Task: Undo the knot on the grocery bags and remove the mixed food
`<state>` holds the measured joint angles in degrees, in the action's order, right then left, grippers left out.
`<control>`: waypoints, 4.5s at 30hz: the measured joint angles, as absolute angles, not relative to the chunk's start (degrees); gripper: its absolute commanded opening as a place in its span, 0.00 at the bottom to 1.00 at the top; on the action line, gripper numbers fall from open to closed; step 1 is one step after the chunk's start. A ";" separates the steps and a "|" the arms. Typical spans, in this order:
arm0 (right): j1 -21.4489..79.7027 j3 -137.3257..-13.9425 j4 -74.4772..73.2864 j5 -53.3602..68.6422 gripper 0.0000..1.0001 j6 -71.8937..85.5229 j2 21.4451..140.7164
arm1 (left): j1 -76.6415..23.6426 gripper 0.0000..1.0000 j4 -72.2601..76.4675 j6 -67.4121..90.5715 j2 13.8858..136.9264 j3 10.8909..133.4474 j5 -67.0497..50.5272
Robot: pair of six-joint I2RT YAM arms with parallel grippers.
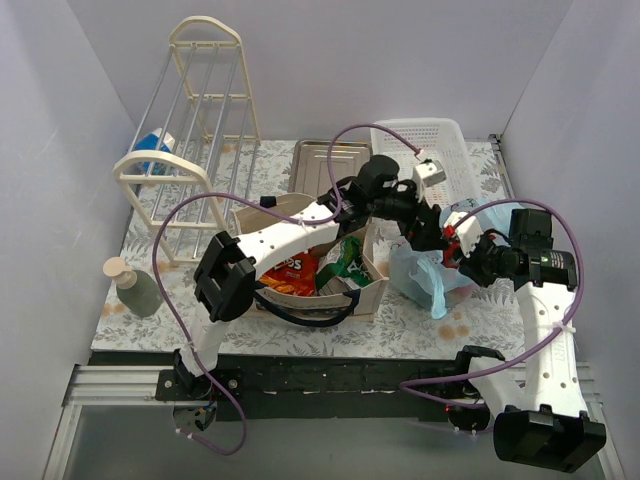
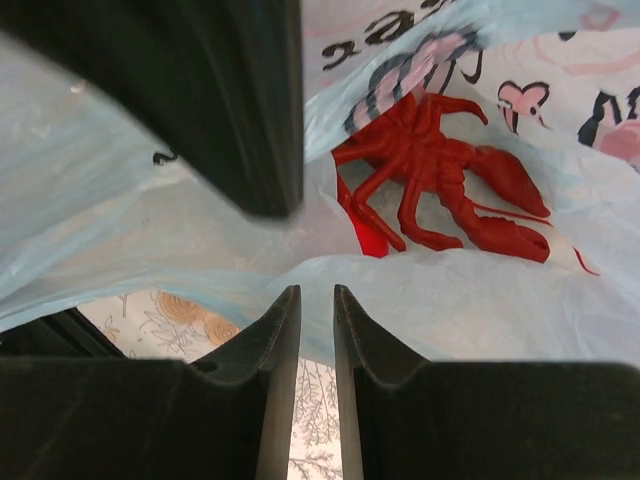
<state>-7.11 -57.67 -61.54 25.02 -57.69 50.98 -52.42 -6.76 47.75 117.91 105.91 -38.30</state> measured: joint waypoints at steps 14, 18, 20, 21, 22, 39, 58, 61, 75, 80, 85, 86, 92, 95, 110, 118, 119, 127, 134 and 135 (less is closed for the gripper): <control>-7.38 -48.95 -54.98 27.31 0.27 -55.83 49.25 | -52.82 0.00 -11.94 45.41 122.23 103.72 -20.80; -7.40 -48.51 -58.22 24.56 0.26 -61.21 49.01 | -51.64 0.00 -11.49 44.80 122.17 104.05 -18.83; -7.42 -46.68 -60.05 22.94 0.25 -64.77 46.70 | -50.72 0.00 -11.38 44.45 122.17 104.97 -18.76; -7.42 -45.84 -61.17 22.26 0.25 -66.08 45.54 | -50.11 0.00 -11.35 44.12 122.17 105.78 -18.61; -7.44 -44.91 -62.83 21.39 0.24 -67.77 44.16 | -49.50 0.00 -11.14 43.53 122.17 106.87 -18.59; -7.44 -69.41 -70.30 30.61 0.21 -64.69 50.61 | -48.42 0.71 -11.77 47.75 118.13 108.20 -24.18; -7.42 -48.64 -55.09 30.52 0.20 -58.28 51.09 | -51.03 0.27 -11.70 50.81 119.92 104.22 -31.64; -7.42 -45.39 -58.06 28.91 0.20 -60.27 45.06 | -51.68 0.00 -11.84 49.63 121.71 103.46 -31.24; -7.38 -55.77 -69.89 26.39 0.66 -68.14 42.72 | -44.10 0.00 -11.51 49.01 122.50 105.06 -34.11; -7.35 -61.58 -69.58 30.15 0.75 -78.61 41.67 | -44.66 0.00 -11.07 51.00 122.50 104.73 -39.97; -7.35 -61.19 -71.79 30.72 0.79 -88.90 46.52 | -45.54 0.74 -10.92 52.05 122.48 104.71 -44.12; -7.35 -60.86 -71.85 30.52 0.79 -90.72 47.42 | -45.63 0.76 -10.79 52.40 122.48 104.71 -44.69; -7.38 -56.38 -69.14 28.18 0.80 -98.26 49.87 | -45.80 0.81 -10.20 53.34 122.45 104.75 -45.52; -7.35 -54.50 -67.20 28.18 0.81 -101.78 49.67 | -46.09 0.82 -10.39 53.10 122.58 105.54 -44.05; -7.31 -38.26 -53.21 25.82 0.15 -107.55 48.25 | -48.77 0.00 -10.46 47.40 130.47 114.69 -28.42; -7.27 -38.48 -68.27 19.22 0.08 -110.72 33.34 | -48.01 0.00 -10.13 44.27 130.74 117.36 -22.63; -7.27 -37.82 -69.19 18.48 0.13 -110.65 31.53 | -47.66 0.00 -9.87 44.14 130.74 117.95 -22.11; -7.09 -35.14 -73.43 16.84 0.51 -108.75 29.76 | -43.90 0.60 -9.41 45.52 130.74 119.52 -26.13; -7.09 -47.83 -72.10 22.63 0.62 -105.62 33.76 | -43.57 0.82 -10.46 48.03 130.52 119.52 -31.75; -7.09 -50.13 -71.83 23.83 0.61 -104.14 34.83 | -43.48 0.83 -10.74 48.25 130.28 119.50 -32.47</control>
<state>-7.09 -50.13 -71.83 23.83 -104.14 34.83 -43.48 -10.74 48.25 130.28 119.50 -32.47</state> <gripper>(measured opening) 0.624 0.811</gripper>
